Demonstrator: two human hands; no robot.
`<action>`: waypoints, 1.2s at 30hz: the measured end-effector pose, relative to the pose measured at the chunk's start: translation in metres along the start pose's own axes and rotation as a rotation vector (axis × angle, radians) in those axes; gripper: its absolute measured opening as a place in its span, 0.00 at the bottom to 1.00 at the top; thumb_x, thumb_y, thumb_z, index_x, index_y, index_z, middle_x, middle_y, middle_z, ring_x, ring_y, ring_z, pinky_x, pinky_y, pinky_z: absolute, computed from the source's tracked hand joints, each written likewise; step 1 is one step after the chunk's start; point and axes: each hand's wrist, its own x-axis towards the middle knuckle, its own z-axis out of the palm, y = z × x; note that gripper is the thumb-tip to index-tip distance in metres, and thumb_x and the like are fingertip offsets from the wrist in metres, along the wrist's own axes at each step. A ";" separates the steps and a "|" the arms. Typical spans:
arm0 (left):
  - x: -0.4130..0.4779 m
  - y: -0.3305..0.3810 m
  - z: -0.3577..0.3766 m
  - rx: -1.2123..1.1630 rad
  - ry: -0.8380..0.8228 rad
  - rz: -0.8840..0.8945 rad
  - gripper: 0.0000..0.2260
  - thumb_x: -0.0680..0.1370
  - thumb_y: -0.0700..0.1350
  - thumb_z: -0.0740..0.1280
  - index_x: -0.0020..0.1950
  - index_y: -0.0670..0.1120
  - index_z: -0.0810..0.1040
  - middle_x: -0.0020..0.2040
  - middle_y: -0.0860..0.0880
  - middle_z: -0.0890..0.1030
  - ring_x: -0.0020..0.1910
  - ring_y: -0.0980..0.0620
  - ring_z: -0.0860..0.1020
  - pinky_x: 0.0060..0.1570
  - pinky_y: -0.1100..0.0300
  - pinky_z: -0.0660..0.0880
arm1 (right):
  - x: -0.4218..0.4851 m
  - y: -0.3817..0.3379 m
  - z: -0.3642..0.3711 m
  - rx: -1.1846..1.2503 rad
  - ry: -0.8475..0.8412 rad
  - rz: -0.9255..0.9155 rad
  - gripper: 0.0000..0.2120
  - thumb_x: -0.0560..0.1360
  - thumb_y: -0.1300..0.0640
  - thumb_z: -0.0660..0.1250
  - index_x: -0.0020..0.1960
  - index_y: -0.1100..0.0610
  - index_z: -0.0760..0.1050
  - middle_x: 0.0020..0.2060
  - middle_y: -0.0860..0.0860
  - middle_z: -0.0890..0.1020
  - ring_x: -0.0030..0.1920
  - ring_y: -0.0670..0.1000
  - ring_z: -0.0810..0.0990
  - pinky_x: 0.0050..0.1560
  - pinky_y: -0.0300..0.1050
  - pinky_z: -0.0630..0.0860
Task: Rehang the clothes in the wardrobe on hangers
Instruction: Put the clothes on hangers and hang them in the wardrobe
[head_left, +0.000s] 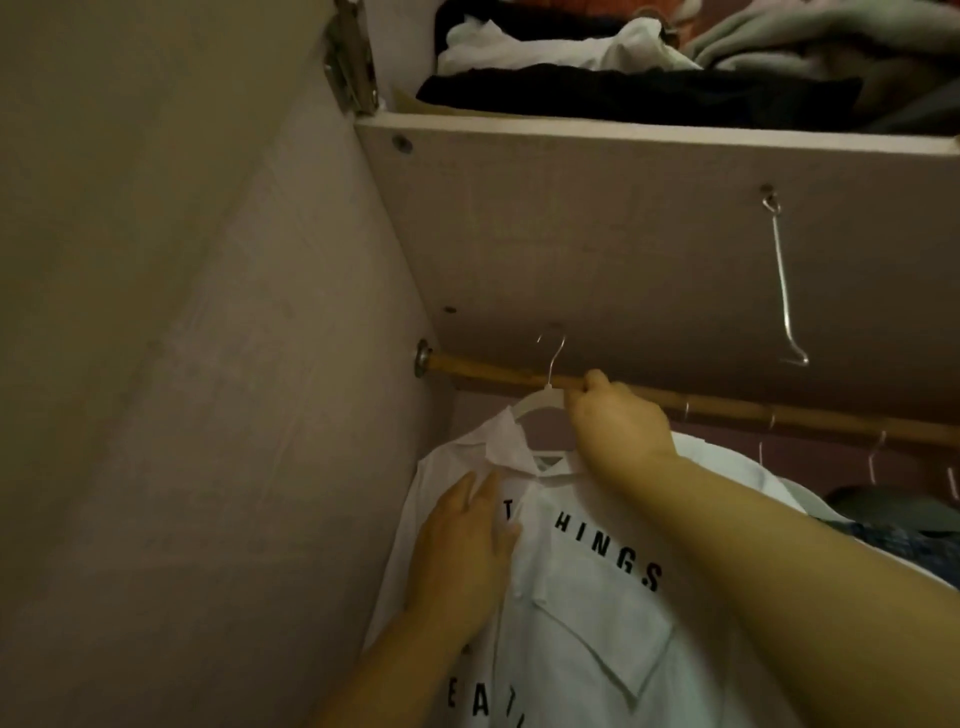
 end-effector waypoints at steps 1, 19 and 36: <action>0.002 -0.002 0.001 0.009 0.010 0.004 0.25 0.81 0.53 0.55 0.76 0.52 0.54 0.76 0.51 0.55 0.73 0.52 0.56 0.70 0.60 0.56 | 0.006 -0.003 0.004 0.002 -0.012 0.004 0.13 0.78 0.65 0.58 0.63 0.62 0.70 0.58 0.58 0.69 0.56 0.60 0.72 0.40 0.50 0.68; -0.071 -0.043 -0.028 0.602 -0.019 -0.058 0.25 0.80 0.51 0.56 0.75 0.52 0.53 0.73 0.51 0.60 0.71 0.51 0.58 0.71 0.57 0.51 | -0.078 -0.039 0.047 0.026 -0.002 -0.250 0.21 0.76 0.57 0.57 0.69 0.53 0.64 0.67 0.54 0.66 0.68 0.56 0.61 0.71 0.56 0.50; -0.275 0.083 -0.120 0.676 -0.260 -0.217 0.23 0.79 0.52 0.59 0.73 0.50 0.59 0.70 0.49 0.64 0.69 0.48 0.61 0.69 0.51 0.54 | -0.327 -0.032 -0.053 0.476 -0.222 -0.341 0.23 0.78 0.58 0.56 0.72 0.52 0.62 0.69 0.52 0.64 0.69 0.52 0.62 0.70 0.46 0.53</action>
